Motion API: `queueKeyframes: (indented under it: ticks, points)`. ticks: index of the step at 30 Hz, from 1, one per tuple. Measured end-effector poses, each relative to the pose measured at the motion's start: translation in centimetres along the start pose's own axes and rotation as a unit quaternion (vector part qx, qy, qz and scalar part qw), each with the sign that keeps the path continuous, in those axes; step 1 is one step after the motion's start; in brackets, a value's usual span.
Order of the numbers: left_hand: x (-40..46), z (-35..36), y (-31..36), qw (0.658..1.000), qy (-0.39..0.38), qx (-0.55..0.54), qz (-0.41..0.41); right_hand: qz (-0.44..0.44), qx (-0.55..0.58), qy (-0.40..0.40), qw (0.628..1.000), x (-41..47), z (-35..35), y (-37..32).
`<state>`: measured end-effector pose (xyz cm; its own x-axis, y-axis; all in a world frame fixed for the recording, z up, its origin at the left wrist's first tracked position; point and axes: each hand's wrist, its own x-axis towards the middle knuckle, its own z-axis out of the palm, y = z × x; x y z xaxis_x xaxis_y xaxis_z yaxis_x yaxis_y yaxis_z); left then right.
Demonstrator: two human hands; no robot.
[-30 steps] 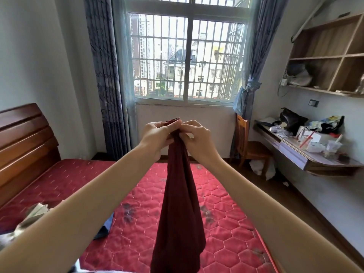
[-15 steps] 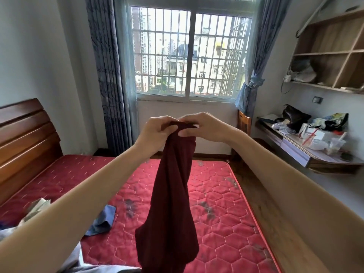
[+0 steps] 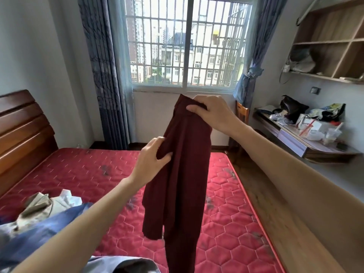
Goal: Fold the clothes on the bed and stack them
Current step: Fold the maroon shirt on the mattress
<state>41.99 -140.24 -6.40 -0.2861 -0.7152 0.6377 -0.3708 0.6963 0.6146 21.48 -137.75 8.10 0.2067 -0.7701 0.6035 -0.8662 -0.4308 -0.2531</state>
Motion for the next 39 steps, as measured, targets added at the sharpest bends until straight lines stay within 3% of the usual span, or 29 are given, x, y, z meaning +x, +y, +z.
queueKeyframes:
  ticks: [6, 12, 19, 32, 39]
  points:
    - [-2.5, 2.4, -2.9, 0.994, -0.085, -0.002, -0.076, 0.041, -0.010, 0.005, 0.999, -0.3, -0.7, 0.6]
    - [-2.7, 2.1, -4.6, 0.994, -0.078, -0.040, -0.071, 0.062, -0.020, 0.000, 0.998, -2.7, -1.3, 2.8]
    - [-2.4, 0.4, -4.8, 0.988, -0.077, -0.044, -0.127, 0.102, -0.047, 0.038, 0.993, -6.6, -2.3, 6.3]
    - [-12.8, 2.9, 7.2, 0.990, -0.027, 0.035, -0.135, 0.072, 0.002, 0.047, 0.996, -18.2, -9.5, 6.8]
    - [-19.3, 3.5, 14.2, 0.984, -0.069, -0.032, -0.164, 0.029, 0.022, 0.005, 0.999, -23.1, -14.2, 6.1]
